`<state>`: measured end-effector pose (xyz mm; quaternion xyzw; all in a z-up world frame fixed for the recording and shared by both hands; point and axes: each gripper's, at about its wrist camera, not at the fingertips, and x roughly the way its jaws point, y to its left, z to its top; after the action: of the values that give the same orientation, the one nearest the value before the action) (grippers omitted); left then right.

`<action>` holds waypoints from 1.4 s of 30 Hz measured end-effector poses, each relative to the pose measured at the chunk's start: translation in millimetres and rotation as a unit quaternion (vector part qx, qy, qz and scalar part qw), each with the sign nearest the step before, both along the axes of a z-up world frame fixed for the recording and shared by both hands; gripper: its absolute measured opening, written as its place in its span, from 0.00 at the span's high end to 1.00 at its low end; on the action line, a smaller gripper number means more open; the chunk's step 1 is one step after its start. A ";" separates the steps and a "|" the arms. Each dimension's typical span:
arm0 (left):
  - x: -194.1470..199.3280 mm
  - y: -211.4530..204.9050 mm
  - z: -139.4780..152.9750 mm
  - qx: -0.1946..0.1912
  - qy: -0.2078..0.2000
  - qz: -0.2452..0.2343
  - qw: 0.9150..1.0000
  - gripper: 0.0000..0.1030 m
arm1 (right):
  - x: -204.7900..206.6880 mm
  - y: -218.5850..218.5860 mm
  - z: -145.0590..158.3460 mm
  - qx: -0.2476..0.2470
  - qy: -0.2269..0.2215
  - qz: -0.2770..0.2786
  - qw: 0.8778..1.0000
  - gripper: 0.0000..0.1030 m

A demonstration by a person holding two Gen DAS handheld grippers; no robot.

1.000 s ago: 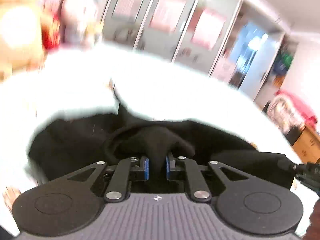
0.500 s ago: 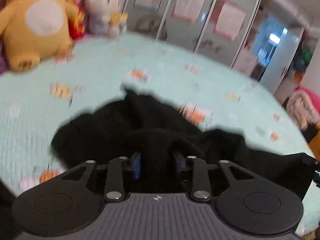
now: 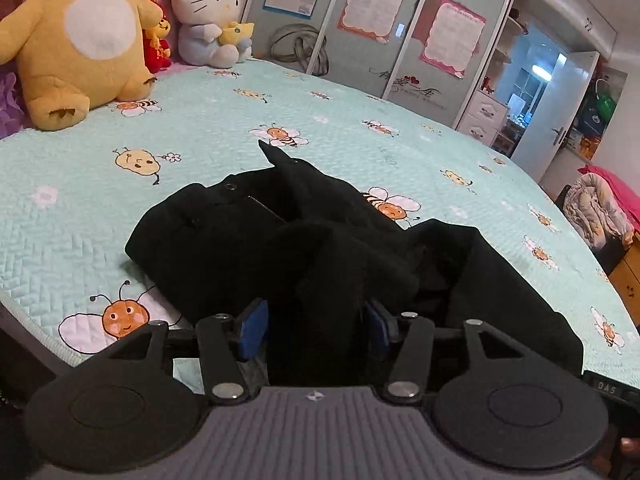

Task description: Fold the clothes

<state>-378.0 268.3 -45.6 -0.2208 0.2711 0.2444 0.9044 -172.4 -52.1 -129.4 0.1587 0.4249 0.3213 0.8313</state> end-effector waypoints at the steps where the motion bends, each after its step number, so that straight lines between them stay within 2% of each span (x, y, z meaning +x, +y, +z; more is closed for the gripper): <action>1: -0.1 -0.5 -1.2 0.000 0.001 0.000 1.000 0.45 | 0.2 0.5 -0.3 0.001 0.000 0.000 1.000 0.27; 4: 0.2 -0.6 -3.9 0.000 0.004 0.001 1.000 0.45 | 2.9 0.3 -1.4 0.000 0.000 0.000 1.000 0.29; 6: 0.3 -0.4 -4.5 0.000 0.004 0.001 1.000 0.44 | 3.3 0.1 -2.6 0.000 0.001 0.005 1.000 0.51; 8: 2.6 -1.4 -6.3 -0.002 0.007 -0.003 1.000 0.42 | 4.1 1.2 -2.6 -0.003 0.002 0.011 1.000 0.66; 12: 8.5 -4.1 -10.7 -0.004 0.013 -0.012 1.000 0.42 | 7.3 6.9 5.5 -0.018 -0.023 0.013 0.999 0.91; 16: 14.4 -6.7 -15.1 -0.006 0.019 -0.021 1.000 0.42 | 25.6 15.3 33.9 -0.053 -0.089 -0.003 0.995 0.93; 18: 17.4 -8.1 -17.3 -0.007 0.022 -0.026 0.999 0.42 | 45.4 20.3 62.3 -0.072 -0.143 -0.020 0.987 0.94; 21: 21.3 -10.5 -20.2 -0.009 0.026 -0.033 0.999 0.42 | 82.6 28.4 117.2 -0.058 -0.217 -0.052 0.973 0.94; 23: 21.6 -12.5 -20.6 -0.010 0.024 -0.035 0.999 0.42 | 107.4 35.1 146.2 -0.028 -0.239 -0.066 0.968 0.92; 24: 20.8 -12.9 -20.6 -0.010 0.023 -0.036 0.999 0.42 | 119.8 38.5 160.7 -0.013 -0.250 -0.073 0.965 0.88; 25: 19.4 -12.4 -20.3 -0.010 0.022 -0.036 0.999 0.42 | 127.7 42.3 166.1 -0.014 -0.249 -0.078 0.965 0.82; 27: 14.8 -8.4 -19.8 -0.012 0.019 -0.033 0.999 0.42 | 135.5 50.8 160.4 -0.042 -0.222 -0.085 0.970 0.43; 29: 10.6 -1.9 -20.7 -0.017 0.016 -0.029 0.999 0.41 | 129.7 47.5 136.8 -0.045 -0.198 -0.099 0.974 0.35; 33: 8.3 6.4 -23.7 -0.024 0.015 -0.026 0.999 0.40 | 105.3 24.4 74.0 -0.067 -0.171 -0.126 0.975 0.35; 35: 8.7 7.1 -25.8 -0.028 0.012 -0.026 0.999 0.39 | 97.4 2.9 45.5 -0.058 -0.127 -0.156 0.978 0.35; 37: 10.1 6.6 -28.6 -0.032 0.012 -0.027 0.999 0.39 | 90.3 -26.6 18.4 -0.025 -0.065 -0.193 0.979 0.32; 42: 15.9 4.4 -34.4 -0.037 0.021 -0.031 0.999 0.39 | 80.5 -58.6 -31.4 0.027 0.041 -0.186 0.981 0.32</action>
<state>-362.1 272.7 -80.0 -0.2407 0.3055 0.2102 0.8970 -91.9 -110.7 -160.8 0.2703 0.4127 0.1661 0.8538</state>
